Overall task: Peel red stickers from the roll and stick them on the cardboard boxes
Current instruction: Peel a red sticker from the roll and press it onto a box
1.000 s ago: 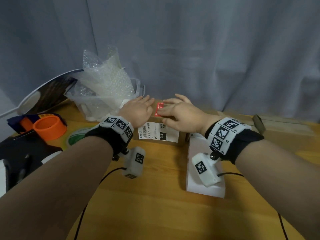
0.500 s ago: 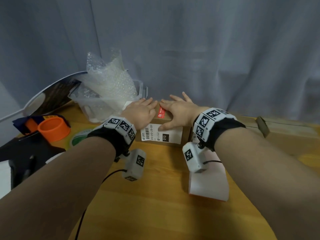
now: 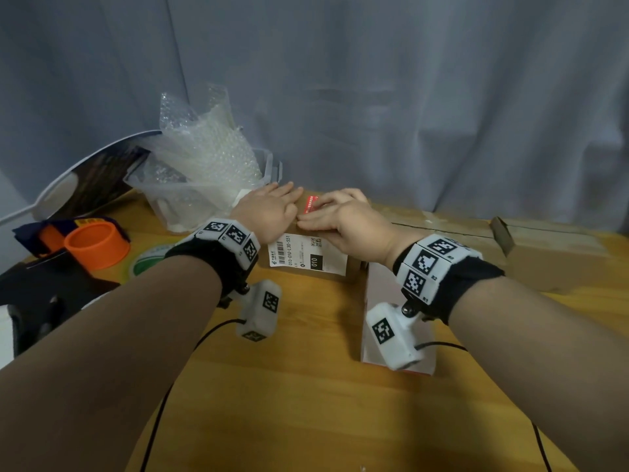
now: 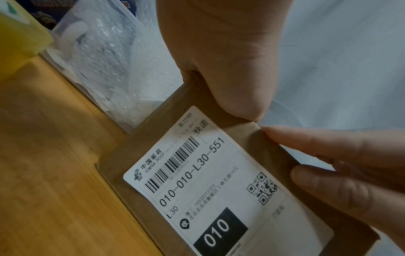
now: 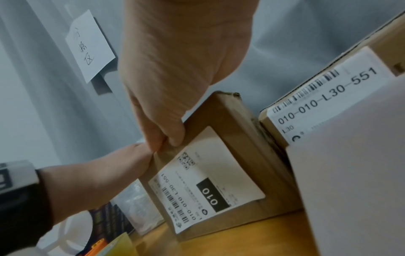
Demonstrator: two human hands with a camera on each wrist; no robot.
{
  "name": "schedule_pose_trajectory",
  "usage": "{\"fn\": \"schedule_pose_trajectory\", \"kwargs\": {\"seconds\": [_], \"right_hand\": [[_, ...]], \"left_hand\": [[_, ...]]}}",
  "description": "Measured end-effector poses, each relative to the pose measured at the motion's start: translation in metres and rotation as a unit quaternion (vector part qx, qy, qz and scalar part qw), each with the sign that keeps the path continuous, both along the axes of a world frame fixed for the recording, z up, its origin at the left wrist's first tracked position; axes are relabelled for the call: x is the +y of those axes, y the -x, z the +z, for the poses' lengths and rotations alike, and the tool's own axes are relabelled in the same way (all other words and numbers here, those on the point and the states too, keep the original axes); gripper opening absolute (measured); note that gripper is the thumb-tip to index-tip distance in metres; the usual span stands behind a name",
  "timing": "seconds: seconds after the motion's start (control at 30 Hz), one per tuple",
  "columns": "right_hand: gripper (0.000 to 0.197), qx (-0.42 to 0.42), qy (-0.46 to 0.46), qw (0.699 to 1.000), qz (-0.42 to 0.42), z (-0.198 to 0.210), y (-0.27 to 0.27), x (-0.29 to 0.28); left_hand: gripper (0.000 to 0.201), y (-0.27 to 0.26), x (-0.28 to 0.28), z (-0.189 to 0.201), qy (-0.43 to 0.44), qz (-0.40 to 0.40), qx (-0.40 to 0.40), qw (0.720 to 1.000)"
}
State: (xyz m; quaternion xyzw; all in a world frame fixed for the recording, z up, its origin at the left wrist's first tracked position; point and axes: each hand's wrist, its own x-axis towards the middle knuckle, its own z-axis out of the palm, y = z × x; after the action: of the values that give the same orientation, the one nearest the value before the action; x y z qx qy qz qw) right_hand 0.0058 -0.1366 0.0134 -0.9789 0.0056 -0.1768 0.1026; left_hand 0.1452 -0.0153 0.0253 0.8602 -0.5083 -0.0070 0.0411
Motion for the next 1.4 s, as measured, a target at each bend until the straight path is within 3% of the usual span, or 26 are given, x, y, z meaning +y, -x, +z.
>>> {"fn": "schedule_pose_trajectory", "kwargs": {"seconds": [0.07,0.2,0.3,0.43,0.57,0.83,1.17,1.4], "right_hand": [[0.035,-0.014,0.017,1.0,-0.004,0.007,0.005,0.0],[0.077,0.065,0.025,0.986,-0.154,0.015,0.016,-0.005],[0.093,0.132,-0.015,0.975,-0.178,0.013,0.018,-0.012],[0.091,0.152,-0.038,0.974,-0.163,0.018,0.017,-0.017],[0.086,0.142,-0.043,0.976,-0.158,0.016,0.018,-0.015],[0.086,0.146,-0.04,0.977,-0.151,0.011,0.02,-0.015],[0.086,0.176,-0.004,0.969,-0.172,0.01,0.024,-0.01],[0.088,0.179,0.008,0.965,-0.189,0.012,0.024,-0.005]], "left_hand": [[0.051,-0.001,0.001,-0.001,0.002,-0.005,0.0,1.0],[0.05,0.003,0.01,-0.004,0.075,-0.04,-0.019,0.996],[0.045,0.012,0.022,-0.005,0.131,-0.114,-0.076,0.982],[0.057,0.018,0.026,-0.007,0.152,-0.129,-0.08,0.977],[0.049,0.021,0.006,-0.004,0.087,-0.083,-0.059,0.991],[0.055,0.014,-0.02,0.003,-0.023,-0.03,-0.006,0.999],[0.065,0.021,0.02,-0.001,0.149,-0.098,0.076,0.981],[0.068,0.031,0.034,0.009,0.162,-0.103,0.042,0.981]]}}
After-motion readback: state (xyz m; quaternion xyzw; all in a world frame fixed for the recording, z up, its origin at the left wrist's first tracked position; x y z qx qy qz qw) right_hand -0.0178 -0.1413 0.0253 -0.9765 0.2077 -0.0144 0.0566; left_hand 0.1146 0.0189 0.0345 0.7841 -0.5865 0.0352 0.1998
